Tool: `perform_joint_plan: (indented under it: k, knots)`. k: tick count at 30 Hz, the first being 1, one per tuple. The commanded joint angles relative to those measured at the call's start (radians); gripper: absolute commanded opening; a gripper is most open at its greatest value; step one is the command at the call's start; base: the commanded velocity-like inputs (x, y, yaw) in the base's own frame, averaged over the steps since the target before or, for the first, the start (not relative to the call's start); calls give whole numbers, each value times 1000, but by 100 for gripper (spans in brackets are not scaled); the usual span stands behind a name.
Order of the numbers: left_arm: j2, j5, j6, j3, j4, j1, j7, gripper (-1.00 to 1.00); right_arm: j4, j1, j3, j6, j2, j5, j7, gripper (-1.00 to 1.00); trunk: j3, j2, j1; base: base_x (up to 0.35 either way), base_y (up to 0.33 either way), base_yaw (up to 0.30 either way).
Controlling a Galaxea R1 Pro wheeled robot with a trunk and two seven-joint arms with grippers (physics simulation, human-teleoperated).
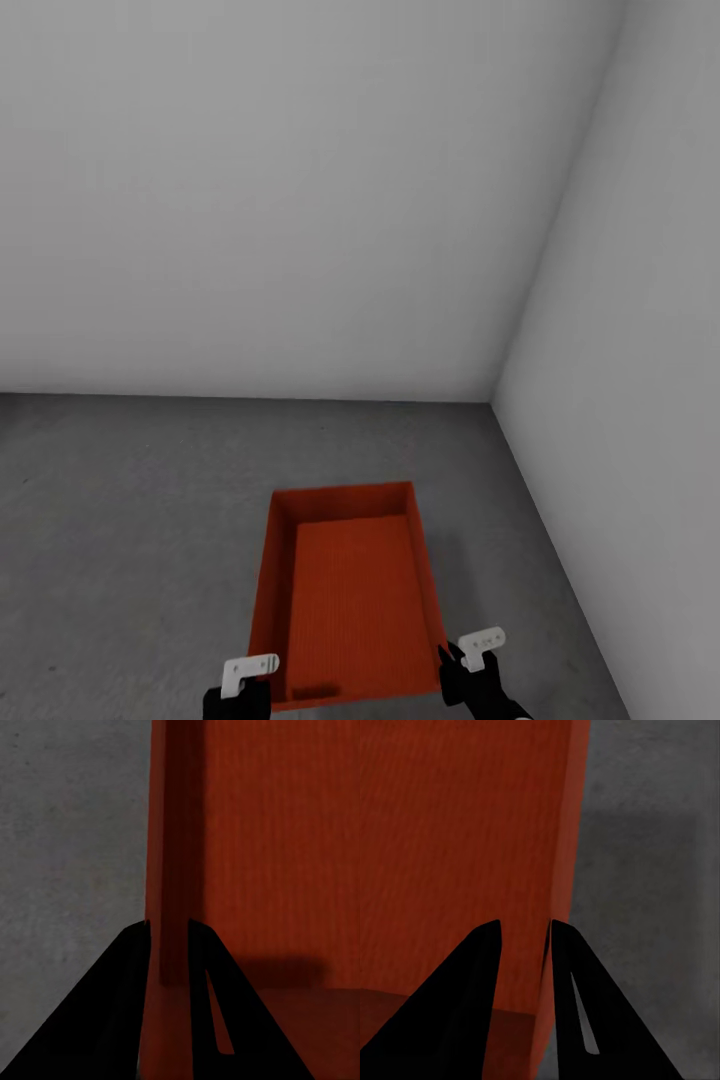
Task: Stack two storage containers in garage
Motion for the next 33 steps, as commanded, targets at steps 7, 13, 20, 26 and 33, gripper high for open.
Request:
perform_joint_plan:
  k: [7,13,20,26,33]
  knots:
    - [-1,16,-3,0,33,0,-56,-100,-3,-1,243,-24,2,-241,-112,-100,-1,-1,0,0,0,0]
    - [0,15,-3,0,33,0,-54,-100,-3,-1,243,-24,2,-241,-112,-100,-1,-1,0,130,0,0]
    - [0,14,-3,1,33,0,-54,-100,-3,-1,243,-24,2,-241,-112,-100,-1,-1,0,309,0,0]
    - [0,14,-3,1,33,0,-54,-100,-3,-1,243,-24,2,-241,-112,-100,-1,-1,0,79,0,0]
    - [0,14,-3,1,33,0,-54,-100,-3,-1,242,-24,2,-241,-112,-100,-1,-1,0,15,0,0]
